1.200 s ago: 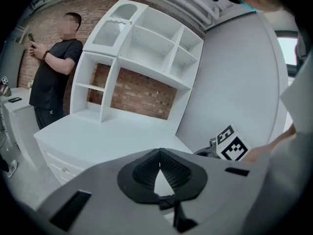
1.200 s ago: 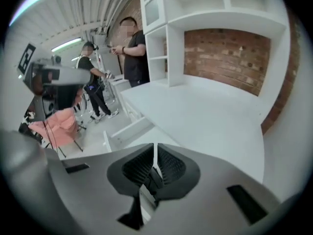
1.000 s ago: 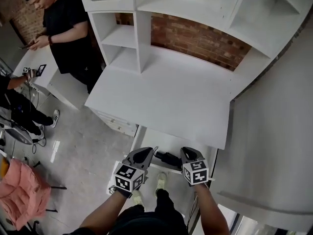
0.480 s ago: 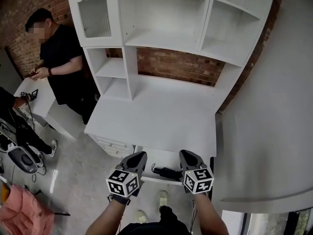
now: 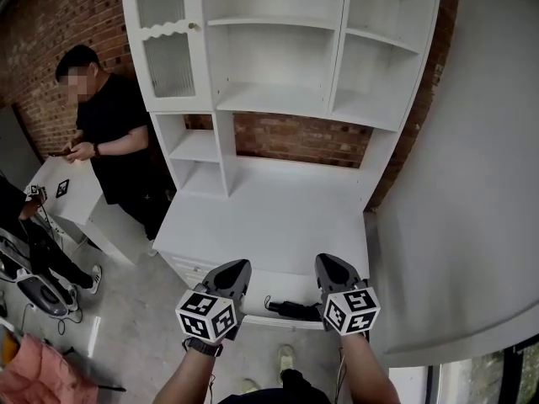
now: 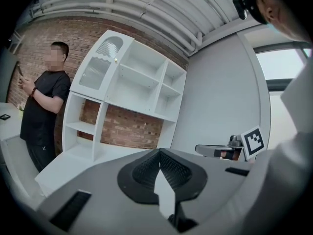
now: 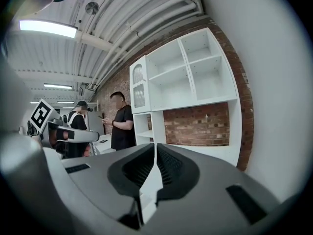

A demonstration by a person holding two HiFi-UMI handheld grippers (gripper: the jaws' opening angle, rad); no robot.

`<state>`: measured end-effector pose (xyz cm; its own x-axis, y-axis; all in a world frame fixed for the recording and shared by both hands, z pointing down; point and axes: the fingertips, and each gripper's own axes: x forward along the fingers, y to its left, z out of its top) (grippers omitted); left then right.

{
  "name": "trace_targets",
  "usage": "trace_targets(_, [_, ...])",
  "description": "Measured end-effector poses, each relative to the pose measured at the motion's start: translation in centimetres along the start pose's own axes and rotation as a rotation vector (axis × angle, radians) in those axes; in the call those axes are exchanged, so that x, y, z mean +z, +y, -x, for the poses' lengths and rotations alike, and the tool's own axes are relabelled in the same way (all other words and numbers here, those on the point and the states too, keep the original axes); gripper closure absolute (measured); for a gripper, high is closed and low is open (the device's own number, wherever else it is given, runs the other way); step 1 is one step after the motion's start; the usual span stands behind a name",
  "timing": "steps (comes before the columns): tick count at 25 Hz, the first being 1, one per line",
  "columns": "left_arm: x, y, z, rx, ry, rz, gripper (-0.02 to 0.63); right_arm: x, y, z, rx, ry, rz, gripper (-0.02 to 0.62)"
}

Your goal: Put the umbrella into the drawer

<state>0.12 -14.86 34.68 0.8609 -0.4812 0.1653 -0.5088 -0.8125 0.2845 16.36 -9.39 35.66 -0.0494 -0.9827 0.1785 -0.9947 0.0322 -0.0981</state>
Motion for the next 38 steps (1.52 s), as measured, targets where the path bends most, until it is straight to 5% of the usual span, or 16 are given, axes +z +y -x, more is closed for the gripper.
trace_targets(15, [6.9, -1.4, 4.5, 0.031, -0.13, -0.099, 0.6, 7.4, 2.7, 4.1, -0.011, -0.163, 0.037, 0.589])
trace_targets(38, [8.0, -1.1, 7.1, 0.067, -0.173, -0.133, 0.6, 8.4, 4.0, 5.8, -0.024, -0.181, 0.09, 0.591])
